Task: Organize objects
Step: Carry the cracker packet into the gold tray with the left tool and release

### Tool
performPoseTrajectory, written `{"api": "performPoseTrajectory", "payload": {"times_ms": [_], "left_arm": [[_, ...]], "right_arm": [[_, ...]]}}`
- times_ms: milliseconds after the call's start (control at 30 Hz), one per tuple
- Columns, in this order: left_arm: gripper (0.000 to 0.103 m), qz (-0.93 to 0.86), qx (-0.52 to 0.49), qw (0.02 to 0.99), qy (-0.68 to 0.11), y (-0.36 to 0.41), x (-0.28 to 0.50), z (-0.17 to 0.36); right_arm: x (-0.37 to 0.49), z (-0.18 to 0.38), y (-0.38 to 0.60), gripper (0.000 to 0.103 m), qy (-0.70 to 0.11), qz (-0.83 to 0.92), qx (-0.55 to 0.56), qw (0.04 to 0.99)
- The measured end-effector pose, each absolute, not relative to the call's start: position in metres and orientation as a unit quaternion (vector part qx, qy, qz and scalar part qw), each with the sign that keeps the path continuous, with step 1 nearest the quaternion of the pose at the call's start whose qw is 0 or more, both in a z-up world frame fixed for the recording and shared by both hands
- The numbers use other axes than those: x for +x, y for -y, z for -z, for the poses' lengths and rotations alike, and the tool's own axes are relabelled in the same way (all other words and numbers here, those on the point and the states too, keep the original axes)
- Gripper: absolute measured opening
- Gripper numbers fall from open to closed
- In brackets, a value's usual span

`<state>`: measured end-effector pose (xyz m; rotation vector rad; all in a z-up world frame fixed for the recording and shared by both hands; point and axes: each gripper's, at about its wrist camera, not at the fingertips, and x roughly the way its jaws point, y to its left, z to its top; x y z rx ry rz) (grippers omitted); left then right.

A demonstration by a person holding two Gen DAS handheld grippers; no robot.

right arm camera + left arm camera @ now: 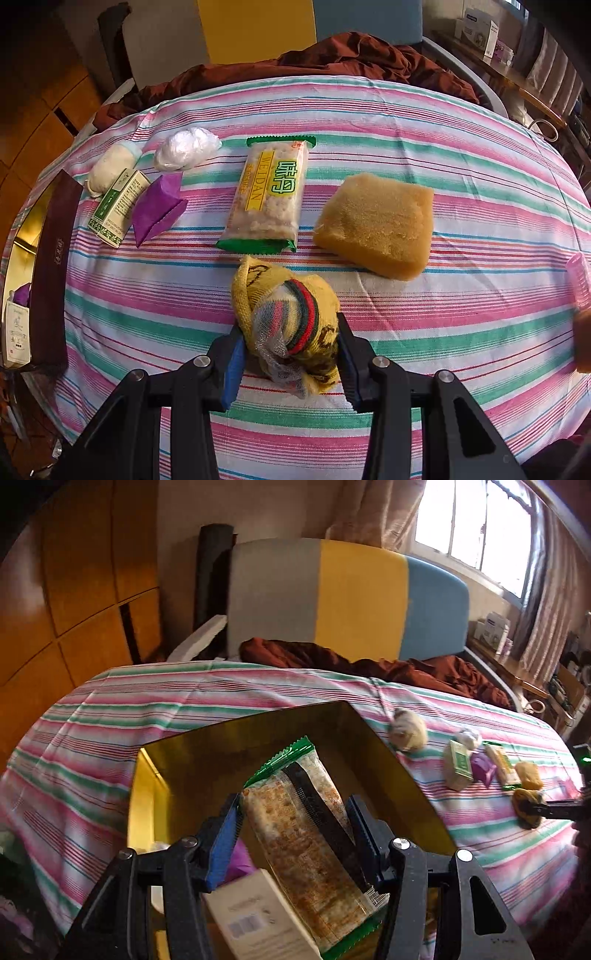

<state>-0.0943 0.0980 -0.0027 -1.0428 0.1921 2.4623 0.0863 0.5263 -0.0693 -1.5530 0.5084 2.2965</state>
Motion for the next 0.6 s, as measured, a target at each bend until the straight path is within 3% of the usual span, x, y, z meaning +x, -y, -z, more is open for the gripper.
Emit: {"api": "performPoseTrajectory", "payload": {"times_ms": [267,600], "left_arm": [[0.058,-0.884,-0.433,0.15,-0.092,-0.059,-0.16,0.043],[0.064,-0.893,-0.424,0.123,-0.082,-0.046,-0.16,0.052]], "right_arm": [[0.079,0.075,-0.522,0.044,-0.167,-0.801,-0.551,0.165],[0.077,0.078,-0.521,0.044,-0.158,-0.8,-0.554,0.166]]}}
